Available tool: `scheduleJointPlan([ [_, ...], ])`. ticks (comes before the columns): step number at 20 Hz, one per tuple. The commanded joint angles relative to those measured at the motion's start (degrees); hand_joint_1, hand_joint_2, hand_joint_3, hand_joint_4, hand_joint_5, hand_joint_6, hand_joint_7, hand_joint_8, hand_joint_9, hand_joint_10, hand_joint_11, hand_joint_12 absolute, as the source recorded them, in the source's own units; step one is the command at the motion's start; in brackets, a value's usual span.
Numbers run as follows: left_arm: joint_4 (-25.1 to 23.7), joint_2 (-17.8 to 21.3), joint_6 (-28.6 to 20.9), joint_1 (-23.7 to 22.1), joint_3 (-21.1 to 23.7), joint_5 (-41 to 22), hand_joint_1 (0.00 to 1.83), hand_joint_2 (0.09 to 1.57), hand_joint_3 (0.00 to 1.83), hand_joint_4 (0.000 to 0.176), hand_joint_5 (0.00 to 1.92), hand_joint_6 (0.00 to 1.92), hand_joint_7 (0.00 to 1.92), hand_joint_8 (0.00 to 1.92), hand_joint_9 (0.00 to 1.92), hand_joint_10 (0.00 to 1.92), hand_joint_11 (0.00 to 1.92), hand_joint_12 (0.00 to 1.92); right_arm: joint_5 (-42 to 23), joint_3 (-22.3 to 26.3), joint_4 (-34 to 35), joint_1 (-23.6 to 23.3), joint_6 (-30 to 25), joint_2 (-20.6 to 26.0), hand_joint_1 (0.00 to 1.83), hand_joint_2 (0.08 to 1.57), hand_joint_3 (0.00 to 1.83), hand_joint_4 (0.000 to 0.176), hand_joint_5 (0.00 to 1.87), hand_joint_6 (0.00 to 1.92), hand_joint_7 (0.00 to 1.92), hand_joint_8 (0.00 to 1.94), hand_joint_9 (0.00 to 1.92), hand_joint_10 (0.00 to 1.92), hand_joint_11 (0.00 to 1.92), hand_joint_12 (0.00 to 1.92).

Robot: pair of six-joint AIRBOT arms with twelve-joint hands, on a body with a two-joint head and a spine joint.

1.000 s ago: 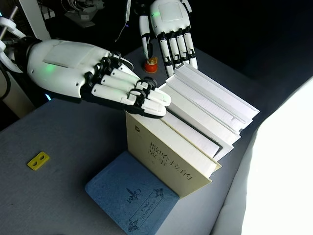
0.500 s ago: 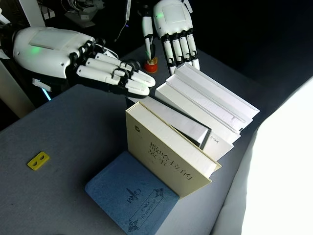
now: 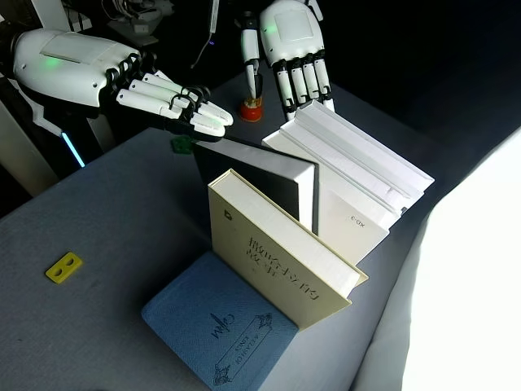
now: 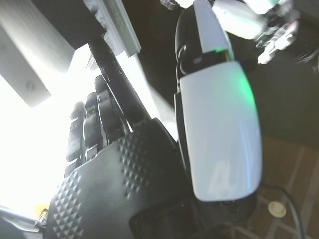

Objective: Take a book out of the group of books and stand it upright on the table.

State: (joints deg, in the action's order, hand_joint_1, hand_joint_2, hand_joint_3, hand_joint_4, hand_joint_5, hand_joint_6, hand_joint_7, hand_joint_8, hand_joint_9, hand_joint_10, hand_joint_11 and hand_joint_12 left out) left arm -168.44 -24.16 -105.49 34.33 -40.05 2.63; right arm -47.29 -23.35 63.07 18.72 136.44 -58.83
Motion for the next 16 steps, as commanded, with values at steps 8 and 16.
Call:
scheduleJointPlan([
  [8, -0.07, -0.18, -0.09, -0.74, -0.11, 5.66, 0.07, 1.46, 0.00, 0.000, 0.01, 0.00, 0.01, 0.00, 0.00, 0.00, 0.00, 0.19, -1.60, -0.12, 3.89, 2.36, 3.36, 0.31, 0.11, 1.11, 0.00, 0.000, 0.66, 0.05, 0.20, 0.01, 0.02, 0.01, 0.00, 0.00],
  [16, -0.06, -0.18, -0.11, -1.03, 0.50, 5.65, 0.03, 1.48, 0.01, 0.000, 0.01, 0.01, 0.00, 0.00, 0.00, 0.00, 0.00, 0.17, -0.23, -2.40, 3.88, 7.34, 3.71, -0.63, 0.12, 1.12, 0.00, 0.000, 0.66, 0.05, 0.16, 0.00, 0.00, 0.00, 0.00, 0.00],
])
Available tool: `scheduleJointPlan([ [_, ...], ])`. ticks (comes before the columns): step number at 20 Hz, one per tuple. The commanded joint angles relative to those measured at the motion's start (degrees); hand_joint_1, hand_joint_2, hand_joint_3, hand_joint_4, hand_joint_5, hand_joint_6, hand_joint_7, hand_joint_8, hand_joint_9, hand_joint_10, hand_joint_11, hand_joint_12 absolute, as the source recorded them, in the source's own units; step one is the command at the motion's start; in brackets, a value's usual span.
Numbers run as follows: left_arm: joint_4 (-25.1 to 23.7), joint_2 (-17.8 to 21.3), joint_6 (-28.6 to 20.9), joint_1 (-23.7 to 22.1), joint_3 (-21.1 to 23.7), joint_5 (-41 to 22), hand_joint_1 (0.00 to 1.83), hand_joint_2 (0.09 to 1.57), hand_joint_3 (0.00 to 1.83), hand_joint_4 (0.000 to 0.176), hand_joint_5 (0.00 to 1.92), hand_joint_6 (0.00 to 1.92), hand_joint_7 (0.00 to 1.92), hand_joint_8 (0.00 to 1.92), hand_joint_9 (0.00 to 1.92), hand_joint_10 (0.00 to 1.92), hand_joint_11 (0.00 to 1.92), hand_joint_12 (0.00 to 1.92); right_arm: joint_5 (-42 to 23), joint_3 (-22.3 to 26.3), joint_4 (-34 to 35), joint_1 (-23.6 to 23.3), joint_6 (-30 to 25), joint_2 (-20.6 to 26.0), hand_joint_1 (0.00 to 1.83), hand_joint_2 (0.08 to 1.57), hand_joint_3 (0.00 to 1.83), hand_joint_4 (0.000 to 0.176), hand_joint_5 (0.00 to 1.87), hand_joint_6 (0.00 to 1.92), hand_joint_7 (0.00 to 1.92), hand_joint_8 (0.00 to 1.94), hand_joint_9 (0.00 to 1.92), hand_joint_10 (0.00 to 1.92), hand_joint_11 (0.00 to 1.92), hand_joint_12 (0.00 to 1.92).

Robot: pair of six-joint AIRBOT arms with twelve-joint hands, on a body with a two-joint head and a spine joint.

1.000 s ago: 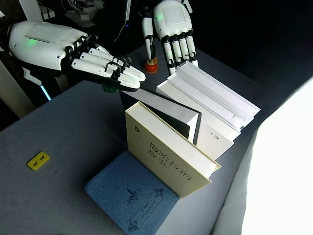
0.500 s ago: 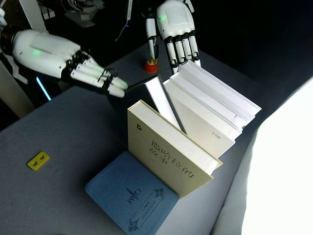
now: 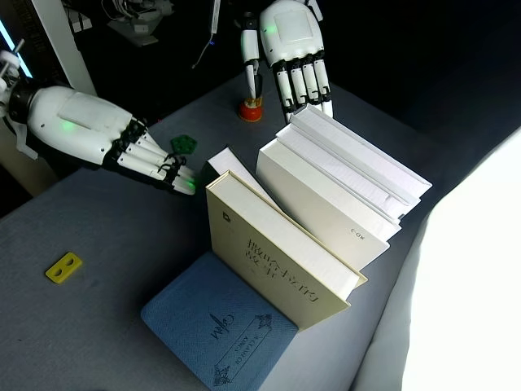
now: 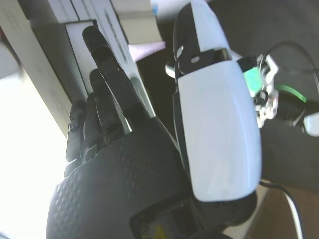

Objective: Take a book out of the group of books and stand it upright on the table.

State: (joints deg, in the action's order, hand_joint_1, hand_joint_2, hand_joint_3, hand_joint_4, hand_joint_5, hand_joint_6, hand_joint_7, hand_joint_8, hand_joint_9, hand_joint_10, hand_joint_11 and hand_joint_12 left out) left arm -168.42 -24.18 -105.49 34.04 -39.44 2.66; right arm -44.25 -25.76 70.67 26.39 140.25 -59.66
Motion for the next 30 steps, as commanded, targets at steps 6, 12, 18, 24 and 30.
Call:
scheduleJointPlan([
  [6, -0.08, -0.15, -0.10, -0.75, -0.28, 5.47, 0.06, 1.47, 0.00, 0.000, 0.04, 0.01, 0.04, 0.00, 0.01, 0.00, 0.00, 0.20, -4.21, 4.80, -3.73, -0.81, 1.64, 1.11, 0.16, 1.12, 0.00, 0.000, 0.62, 0.03, 0.14, 0.01, 0.00, 0.00, 0.00, 0.00],
  [12, -0.08, -0.15, -0.11, -0.76, -0.12, 5.47, 0.03, 1.48, 0.00, 0.000, 0.01, 0.00, 0.03, 0.00, 0.01, 0.00, 0.00, 0.18, -4.35, 7.66, -3.72, -5.71, 0.47, 5.17, 0.15, 1.11, 0.00, 0.000, 0.57, 0.00, 0.16, 0.01, 0.00, 0.00, 0.00, 0.00],
  [18, -0.09, -0.15, -0.11, -0.76, -0.03, 5.47, 0.08, 1.46, 0.00, 0.000, 0.06, 0.02, 0.11, 0.02, 0.07, 0.02, 0.00, 0.30, -3.20, 9.74, -3.73, -9.75, -0.12, 12.14, 0.15, 1.11, 0.00, 0.000, 0.51, 0.01, 0.25, 0.02, 0.14, 0.02, 0.00, 0.25],
  [24, -0.08, -0.14, -0.11, -0.86, 0.39, 5.47, 0.19, 1.37, 0.00, 0.000, 0.84, 0.71, 0.88, 1.27, 0.77, 1.58, 0.56, 1.89, 2.77, 9.31, -5.94, -11.81, -3.96, 18.57, 0.21, 1.13, 0.00, 0.000, 0.79, 0.59, 0.83, 0.91, 0.63, 1.34, 0.38, 1.85],
  [30, -0.09, -0.18, -0.09, -1.26, 2.06, 5.30, 0.12, 1.37, 0.00, 0.000, 0.96, 1.57, 1.03, 1.82, 0.96, 1.92, 0.78, 1.92, 4.88, 4.69, -17.94, -12.19, -16.47, 20.51, 0.17, 1.14, 0.00, 0.000, 0.83, 1.63, 0.96, 1.70, 0.75, 1.92, 0.57, 1.92],
])
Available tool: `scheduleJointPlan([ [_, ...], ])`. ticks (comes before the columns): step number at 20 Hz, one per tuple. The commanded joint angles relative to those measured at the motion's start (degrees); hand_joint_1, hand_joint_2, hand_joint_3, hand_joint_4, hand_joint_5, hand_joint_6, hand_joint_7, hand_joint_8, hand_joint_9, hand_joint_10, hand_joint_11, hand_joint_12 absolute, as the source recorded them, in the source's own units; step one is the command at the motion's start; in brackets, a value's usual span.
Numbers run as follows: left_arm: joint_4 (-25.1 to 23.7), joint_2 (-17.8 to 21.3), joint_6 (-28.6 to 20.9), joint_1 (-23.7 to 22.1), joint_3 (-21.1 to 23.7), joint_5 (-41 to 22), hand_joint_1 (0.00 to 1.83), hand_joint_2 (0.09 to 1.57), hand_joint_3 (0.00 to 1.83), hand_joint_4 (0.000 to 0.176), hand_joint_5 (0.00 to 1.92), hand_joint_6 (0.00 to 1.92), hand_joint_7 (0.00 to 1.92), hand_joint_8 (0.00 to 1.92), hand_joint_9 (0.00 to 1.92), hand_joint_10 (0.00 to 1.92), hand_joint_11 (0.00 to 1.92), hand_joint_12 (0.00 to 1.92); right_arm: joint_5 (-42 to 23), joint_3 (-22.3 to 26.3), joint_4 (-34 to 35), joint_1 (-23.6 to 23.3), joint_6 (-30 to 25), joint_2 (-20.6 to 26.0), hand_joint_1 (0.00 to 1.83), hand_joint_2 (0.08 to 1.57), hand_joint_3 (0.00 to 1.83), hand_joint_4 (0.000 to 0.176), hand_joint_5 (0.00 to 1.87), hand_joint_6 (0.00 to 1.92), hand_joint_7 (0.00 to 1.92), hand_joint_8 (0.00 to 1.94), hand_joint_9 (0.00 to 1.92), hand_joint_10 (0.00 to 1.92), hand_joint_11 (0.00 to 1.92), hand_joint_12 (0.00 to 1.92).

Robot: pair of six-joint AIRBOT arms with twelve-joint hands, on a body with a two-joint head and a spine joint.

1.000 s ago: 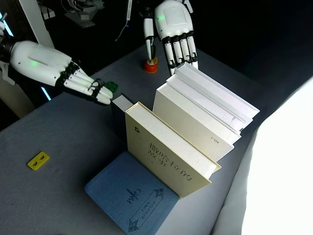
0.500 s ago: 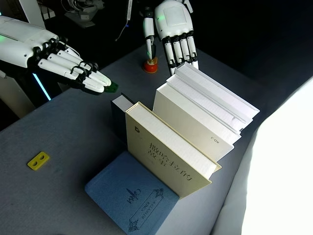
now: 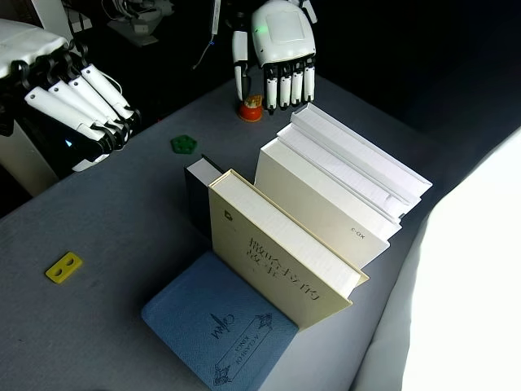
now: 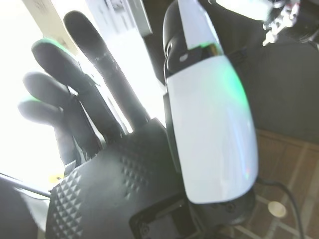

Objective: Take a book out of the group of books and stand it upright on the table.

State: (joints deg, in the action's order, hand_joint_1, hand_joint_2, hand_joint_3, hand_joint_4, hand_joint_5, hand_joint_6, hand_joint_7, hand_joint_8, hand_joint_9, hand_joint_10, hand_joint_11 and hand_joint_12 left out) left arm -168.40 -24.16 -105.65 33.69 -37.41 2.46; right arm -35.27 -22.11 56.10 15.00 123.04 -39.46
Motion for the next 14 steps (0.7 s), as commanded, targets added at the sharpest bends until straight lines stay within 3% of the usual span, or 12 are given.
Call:
scheduleJointPlan([
  [1, -0.12, -0.20, 0.06, -0.89, 0.22, 5.44, 0.12, 1.37, 0.00, 0.000, 0.97, 1.70, 1.04, 1.87, 1.00, 1.92, 0.85, 1.92, -4.06, -0.43, -3.38, -1.01, -1.22, 0.05, 0.19, 1.14, 0.00, 0.000, 0.85, 1.62, 0.98, 1.76, 0.83, 1.92, 0.61, 1.92],
  [6, -0.13, -0.20, 0.07, -0.91, -0.03, 5.32, 0.14, 1.37, 0.00, 0.000, 0.99, 1.85, 1.08, 1.92, 1.04, 1.92, 0.87, 1.92, -5.13, -2.46, -3.37, -0.88, -0.54, -2.04, 0.21, 1.14, 0.00, 0.000, 0.89, 1.69, 1.03, 1.85, 1.01, 1.92, 0.73, 1.92],
  [8, -0.12, -0.19, 0.06, -0.91, -0.17, 5.32, 0.15, 1.37, 0.00, 0.000, 0.98, 1.85, 1.07, 1.92, 1.03, 1.92, 0.87, 1.92, -5.88, -2.46, -3.37, -0.73, -0.47, -2.53, 0.18, 1.16, 0.01, 0.000, 0.85, 1.74, 1.03, 1.83, 0.96, 1.92, 0.63, 1.92],
  [12, -0.12, -0.19, 0.06, -0.94, -0.09, 5.09, 0.15, 1.38, 0.00, 0.000, 0.91, 1.81, 0.99, 1.92, 0.97, 1.92, 0.84, 1.92, -6.18, -2.46, -3.37, -0.59, -0.48, -2.70, 0.14, 1.18, 0.01, 0.000, 0.83, 1.77, 1.01, 1.79, 0.94, 1.92, 0.67, 1.92],
  [14, -0.12, -0.19, 0.06, -0.93, -0.14, 5.02, 0.13, 1.39, 0.00, 0.000, 0.90, 1.81, 0.98, 1.91, 0.98, 1.92, 0.84, 1.92, -5.95, -2.45, -3.37, -0.56, -0.53, -2.76, 0.17, 1.18, 0.00, 0.000, 0.80, 1.66, 0.99, 1.75, 0.90, 1.92, 0.59, 1.92],
])
